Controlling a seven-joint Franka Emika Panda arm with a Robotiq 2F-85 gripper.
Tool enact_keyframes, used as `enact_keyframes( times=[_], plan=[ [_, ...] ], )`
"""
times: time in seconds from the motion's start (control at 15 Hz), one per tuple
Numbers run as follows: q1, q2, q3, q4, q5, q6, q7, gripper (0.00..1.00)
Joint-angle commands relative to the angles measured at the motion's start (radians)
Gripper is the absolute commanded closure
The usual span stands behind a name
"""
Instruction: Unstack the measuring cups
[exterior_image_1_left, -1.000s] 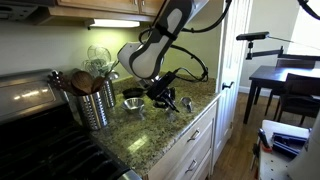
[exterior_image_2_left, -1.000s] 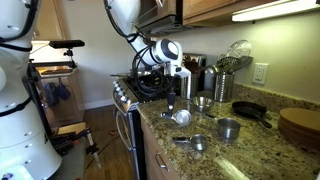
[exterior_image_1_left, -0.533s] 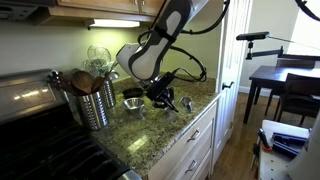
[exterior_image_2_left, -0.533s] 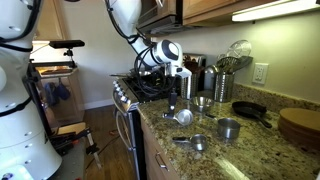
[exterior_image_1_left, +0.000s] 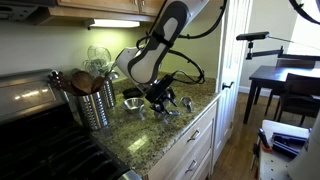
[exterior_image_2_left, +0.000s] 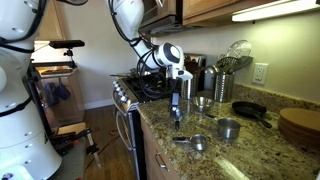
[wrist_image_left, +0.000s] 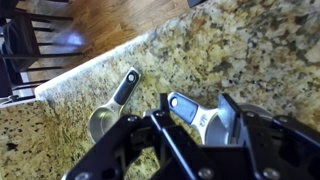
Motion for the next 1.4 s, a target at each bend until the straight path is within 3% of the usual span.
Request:
enact_keyframes(
  times=[0.0, 0.2, 0.6, 1.27, 1.33],
  plan=[
    [-0.001, -0.021, -0.014, -0.005, 0.008, 0.013, -0.017, 0.14],
    [-0.023, -0.061, -0.014, -0.029, 0.034, 0.069, -0.033, 0.00],
    [-0.067, -0.127, -0.032, -0.060, 0.084, 0.176, -0.073, 0.00],
    [-0.129, -0.225, -0.040, -0.140, 0.267, 0.345, -0.215, 0.00],
    [-0.109, -0.154, -0.048, -0.059, 0.243, 0.296, -0.181, 0.00]
  ],
)
